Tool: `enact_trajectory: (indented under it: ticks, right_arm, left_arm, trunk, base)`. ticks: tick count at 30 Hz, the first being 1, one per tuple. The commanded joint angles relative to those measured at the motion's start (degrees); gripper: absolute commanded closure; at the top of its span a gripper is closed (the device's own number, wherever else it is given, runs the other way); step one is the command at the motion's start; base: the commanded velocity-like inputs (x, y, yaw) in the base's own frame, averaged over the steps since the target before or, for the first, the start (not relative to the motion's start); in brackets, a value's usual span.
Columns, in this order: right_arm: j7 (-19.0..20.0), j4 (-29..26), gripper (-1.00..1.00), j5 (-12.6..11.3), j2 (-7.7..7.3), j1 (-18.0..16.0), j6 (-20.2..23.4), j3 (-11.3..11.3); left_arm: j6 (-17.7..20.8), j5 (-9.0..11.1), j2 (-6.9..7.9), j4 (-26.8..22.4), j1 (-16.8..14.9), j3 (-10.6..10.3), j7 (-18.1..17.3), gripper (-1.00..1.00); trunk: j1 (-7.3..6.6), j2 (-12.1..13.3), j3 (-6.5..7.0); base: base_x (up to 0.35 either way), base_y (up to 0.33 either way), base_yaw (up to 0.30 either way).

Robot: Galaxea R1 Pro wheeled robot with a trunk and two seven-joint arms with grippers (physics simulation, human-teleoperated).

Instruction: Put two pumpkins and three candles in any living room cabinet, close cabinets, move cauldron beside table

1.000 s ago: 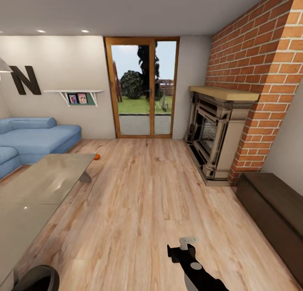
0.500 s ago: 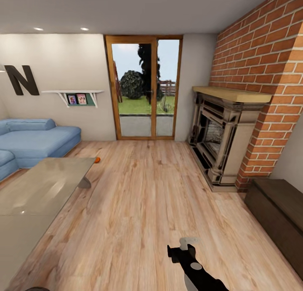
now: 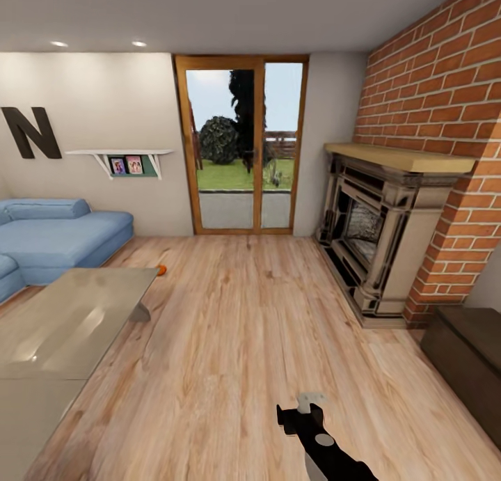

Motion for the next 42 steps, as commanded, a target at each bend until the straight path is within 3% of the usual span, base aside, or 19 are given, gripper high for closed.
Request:
enact_trajectory:
  ticks: [1,13,42]
  right_arm:
    - [-0.35,0.05,-1.0,-0.57,-0.02,-0.08,-0.25,0.49]
    - [-0.35,0.07,-1.0,-0.57,-0.03,-0.07,-0.26,0.49]
    - [-0.35,0.41,-1.0,-0.53,-0.02,-0.06,-0.28,0.49]
  left_arm:
    - [-0.13,0.3,0.0,-0.03,-0.03,-0.47,0.24,-1.0]
    - [-0.2,0.3,-0.04,-0.01,-0.03,-0.47,0.28,-1.0]
    - [-0.22,0.3,-0.07,0.04,-0.03,-0.52,0.28,-1.0]
  trunk:
    - [0.04,-0.06,-0.09]
    - [0.04,-0.06,-0.09]
    - [0.04,-0.06,-0.09]
  base:
    - [0.312,0.159,0.0]
    - [0.308,0.167,0.0]
    - [0.337,0.063,0.0]
